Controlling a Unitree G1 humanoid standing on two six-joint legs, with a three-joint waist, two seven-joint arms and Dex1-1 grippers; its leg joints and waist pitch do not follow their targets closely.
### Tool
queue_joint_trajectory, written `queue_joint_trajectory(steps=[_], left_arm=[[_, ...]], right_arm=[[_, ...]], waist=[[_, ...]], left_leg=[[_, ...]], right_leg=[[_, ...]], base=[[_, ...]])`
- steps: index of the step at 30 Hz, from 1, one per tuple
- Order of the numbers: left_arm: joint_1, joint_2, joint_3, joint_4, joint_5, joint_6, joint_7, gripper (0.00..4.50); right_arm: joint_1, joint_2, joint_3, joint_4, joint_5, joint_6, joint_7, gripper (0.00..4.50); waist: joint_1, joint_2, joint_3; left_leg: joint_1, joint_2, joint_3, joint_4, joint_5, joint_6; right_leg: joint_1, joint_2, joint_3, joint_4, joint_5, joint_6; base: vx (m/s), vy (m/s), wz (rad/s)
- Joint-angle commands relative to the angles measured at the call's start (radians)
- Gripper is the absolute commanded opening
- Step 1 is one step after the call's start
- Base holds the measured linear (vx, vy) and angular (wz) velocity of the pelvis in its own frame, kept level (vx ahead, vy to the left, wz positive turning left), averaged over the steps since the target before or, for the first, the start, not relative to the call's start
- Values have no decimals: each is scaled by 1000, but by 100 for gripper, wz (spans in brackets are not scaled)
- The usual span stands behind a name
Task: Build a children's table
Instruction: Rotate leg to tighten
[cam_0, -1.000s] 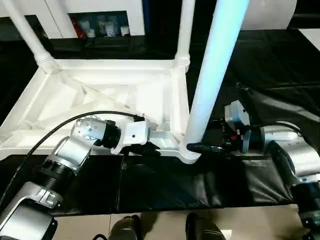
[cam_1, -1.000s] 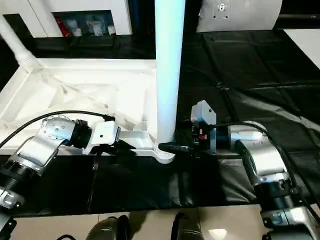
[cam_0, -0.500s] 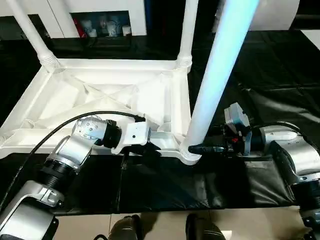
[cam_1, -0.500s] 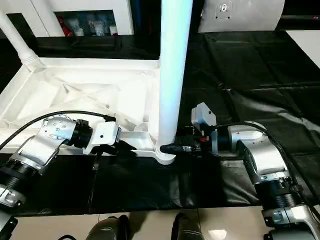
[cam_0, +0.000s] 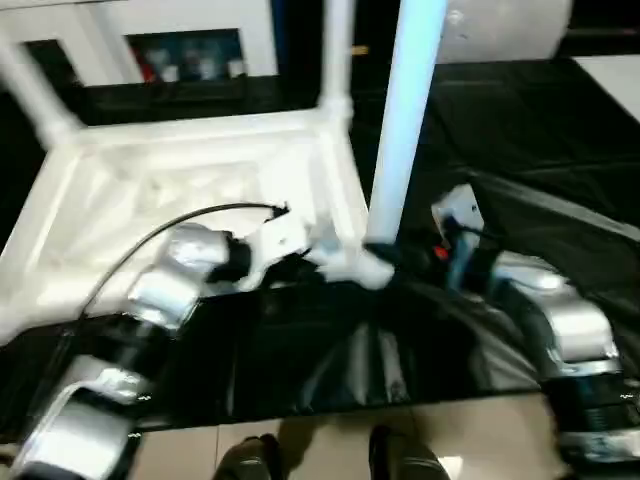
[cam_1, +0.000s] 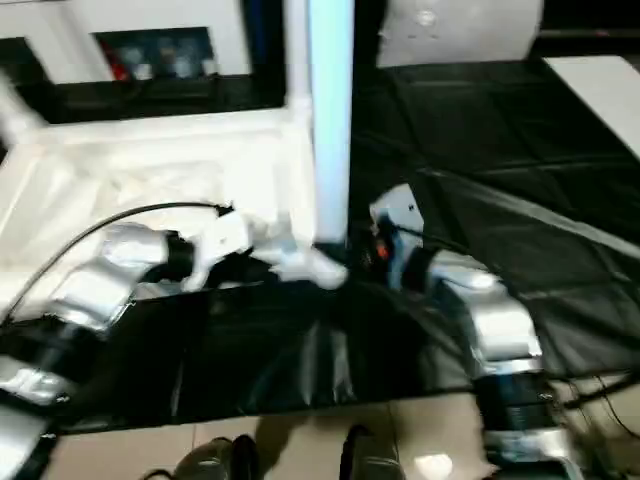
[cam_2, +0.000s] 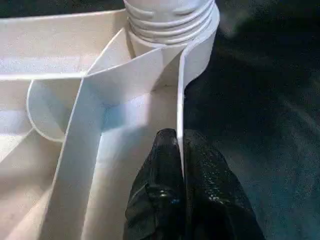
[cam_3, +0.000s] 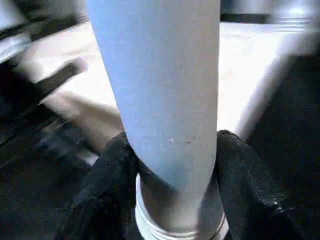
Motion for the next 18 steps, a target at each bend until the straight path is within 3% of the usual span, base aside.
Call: queue_joint_trajectory(steps=[1,3,6,8,13,16,17,18], left_arm=[[-49,-116,-18,-26,-7,46,138,0],[-68,-177,1,-15,12,96,237,0],[-74,-208,9,-12,26,118,275,0],[-73,-207,4,-12,37,114,274,0],[-50,-141,-7,-18,49,61,214,0],[-31,-94,-12,-23,52,15,164,0],[-24,-74,-11,-21,49,5,143,0],[-24,-74,-11,-21,49,5,143,0]], right_arm=[[-10,127,102,-10,-16,69,-108,195],[-32,225,73,6,-22,100,-245,195],[-37,267,72,0,-31,90,-291,195],[-24,258,79,-5,-31,54,-271,251],[31,169,56,-32,-13,-1,-161,294],[51,105,34,-46,5,-19,-80,322],[56,68,32,-47,7,-32,-42,330],[56,68,32,-47,7,-32,-42,346]], waist=[[-7,-11,-73],[-18,-5,-73],[-27,-5,-74],[-27,-4,-74],[-18,-3,-81],[-15,-5,-86],[-10,6,-90],[-11,1,-90]], left_leg=[[27,33,-38,-78,-372,4],[27,30,-42,-78,-388,1],[27,30,-43,-81,-397,18],[25,32,-43,-84,-401,25],[25,38,-35,-87,-370,49],[19,41,-31,-87,-317,68],[19,41,-28,-83,-290,76],[18,41,-27,-82,-282,81]], right_leg=[[39,-47,23,-98,-651,-99],[39,-48,16,-104,-662,-85],[42,-47,10,-115,-634,-75],[43,-46,11,-113,-606,-77],[47,-48,25,-100,-469,-127],[55,-48,32,-86,-360,-178],[57,-50,34,-80,-318,-199],[57,-49,33,-81,-309,-205]], base=[[0,0,0],[0,0,0],[0,0,0],[0,0,0],[0,0,0],[0,0,0],[0,0,0],[0,0,0]])
